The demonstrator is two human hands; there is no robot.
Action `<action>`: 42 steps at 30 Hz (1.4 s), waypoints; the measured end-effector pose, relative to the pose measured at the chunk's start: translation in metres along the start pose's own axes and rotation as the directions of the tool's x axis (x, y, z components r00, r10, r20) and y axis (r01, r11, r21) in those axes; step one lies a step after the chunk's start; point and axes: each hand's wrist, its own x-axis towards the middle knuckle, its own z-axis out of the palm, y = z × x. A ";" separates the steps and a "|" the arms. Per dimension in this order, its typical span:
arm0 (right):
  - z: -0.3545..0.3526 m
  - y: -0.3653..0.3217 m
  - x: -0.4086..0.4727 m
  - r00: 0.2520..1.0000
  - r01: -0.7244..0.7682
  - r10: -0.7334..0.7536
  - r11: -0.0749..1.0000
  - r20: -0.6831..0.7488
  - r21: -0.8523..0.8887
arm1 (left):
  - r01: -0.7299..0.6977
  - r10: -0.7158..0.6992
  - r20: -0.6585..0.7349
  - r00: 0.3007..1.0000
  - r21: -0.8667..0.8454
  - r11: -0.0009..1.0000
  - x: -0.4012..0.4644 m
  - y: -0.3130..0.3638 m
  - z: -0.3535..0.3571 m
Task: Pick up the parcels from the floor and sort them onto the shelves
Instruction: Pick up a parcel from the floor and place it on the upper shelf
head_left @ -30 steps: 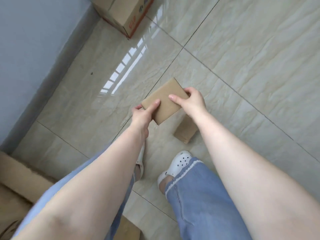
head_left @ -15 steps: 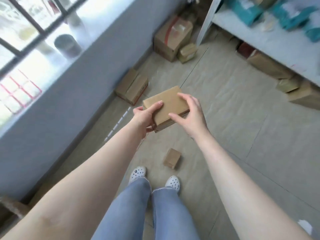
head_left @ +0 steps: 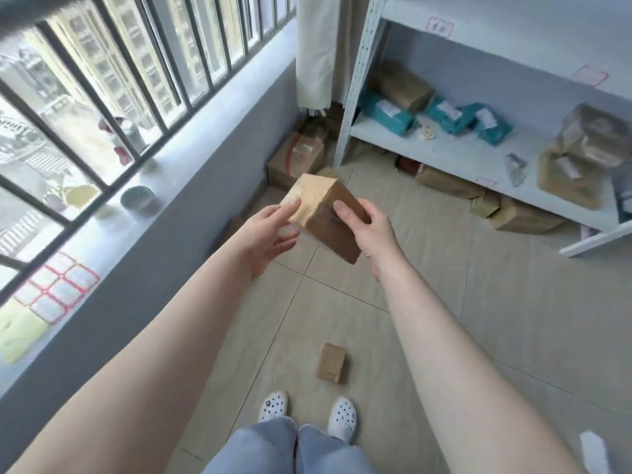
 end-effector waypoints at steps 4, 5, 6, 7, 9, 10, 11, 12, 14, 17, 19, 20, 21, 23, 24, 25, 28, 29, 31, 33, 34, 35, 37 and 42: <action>-0.010 -0.026 -0.013 0.957 -0.287 0.275 0.945 0.096 0.157 | -0.134 0.131 0.042 0.990 0.065 0.989 -0.005 0.012 0.002; -0.011 -0.029 -0.014 0.945 -0.324 0.310 0.933 0.105 0.157 | -0.161 0.158 0.047 0.986 0.071 0.984 -0.006 0.014 0.004; -0.011 -0.032 -0.015 0.935 -0.351 0.337 0.923 0.109 0.159 | -0.184 0.181 0.048 0.982 0.068 0.981 -0.008 0.017 0.007; -0.010 -0.036 -0.017 0.928 -0.370 0.355 0.915 0.111 0.162 | -0.206 0.204 0.038 0.978 0.055 0.977 -0.010 0.020 0.010; -0.007 -0.041 -0.021 0.921 -0.389 0.374 0.905 0.111 0.175 | -0.236 0.237 -0.004 0.972 0.031 0.971 -0.014 0.024 0.015; -0.006 -0.043 -0.023 0.919 -0.393 0.381 0.901 0.100 0.183 | -0.243 0.244 -0.020 0.970 0.023 0.970 -0.016 0.026 0.017; -0.004 -0.045 -0.024 0.922 -0.387 0.379 0.902 0.079 0.192 | -0.251 0.252 -0.033 0.967 0.022 0.968 -0.017 0.028 0.020; -0.003 -0.046 -0.025 0.931 -0.365 0.361 0.910 0.054 0.196 | -0.260 0.261 -0.043 0.964 0.027 0.965 -0.019 0.029 0.021; 0.000 -0.048 -0.028 0.953 -0.299 0.301 0.935 0.019 0.191 | -0.264 0.266 -0.063 0.962 0.042 0.964 -0.019 0.031 0.023; 0.002 -0.050 -0.033 0.974 -0.225 0.223 0.960 0.029 0.165 | -0.250 0.255 -0.122 0.959 0.054 0.967 -0.022 0.035 0.025; 0.005 -0.052 -0.036 0.980 -0.197 0.192 0.968 0.043 0.157 | -0.232 0.239 -0.142 0.961 0.062 0.971 -0.030 0.040 0.029; 0.006 -0.053 -0.037 0.982 -0.186 0.181 0.970 0.047 0.158 | -0.224 0.231 -0.150 0.961 0.062 0.973 -0.033 0.042 0.030; 0.006 -0.053 -0.038 0.984 -0.177 0.171 0.970 0.050 0.164 | -0.216 0.223 -0.160 0.961 0.062 0.974 -0.034 0.043 0.032; 0.006 -0.056 -0.041 0.986 -0.164 0.157 0.966 0.049 0.201 | -0.206 0.215 -0.164 0.963 0.071 0.976 -0.035 0.044 0.032; 0.006 -0.057 -0.043 0.987 -0.163 0.157 0.960 0.044 0.227 | -0.207 0.216 -0.149 0.965 0.071 0.976 -0.037 0.045 0.031; 0.005 -0.058 -0.044 0.986 -0.165 0.161 0.955 0.037 0.248 | -0.212 0.219 -0.125 0.968 0.064 0.975 -0.038 0.046 0.030; 0.003 -0.059 -0.044 0.980 -0.194 0.196 0.933 0.025 0.302 | -0.168 0.172 -0.056 0.983 0.079 0.983 -0.043 0.049 0.024; 0.003 -0.059 -0.044 0.976 -0.212 0.214 0.919 0.030 0.333 | -0.123 0.130 -0.049 0.990 0.120 0.985 -0.043 0.050 0.022; 0.004 -0.058 -0.043 0.971 -0.232 0.234 0.890 0.042 0.393 | -0.025 0.028 -0.016 0.999 0.181 0.983 -0.047 0.051 0.021; 0.004 -0.057 -0.043 0.972 -0.230 0.226 0.882 0.058 0.411 | 0.016 -0.025 0.048 0.999 0.182 0.983 -0.051 0.053 0.021; 0.003 -0.056 -0.042 0.972 -0.233 0.224 0.882 0.071 0.410 | 0.017 -0.029 0.075 0.997 0.158 0.987 -0.051 0.053 0.021; 0.002 -0.055 -0.042 0.970 -0.243 0.226 0.881 0.091 0.407 | 0.011 -0.022 0.086 0.996 0.129 0.992 -0.049 0.053 0.021; -0.002 -0.053 -0.041 0.967 -0.255 0.230 0.898 0.112 0.357 | -0.032 0.023 0.079 0.997 0.120 0.992 -0.049 0.055 0.018; -0.023 -0.059 -0.033 0.991 -0.132 0.132 0.991 -0.002 -0.001 | -0.103 0.069 0.101 0.993 0.389 0.915 -0.042 0.066 0.000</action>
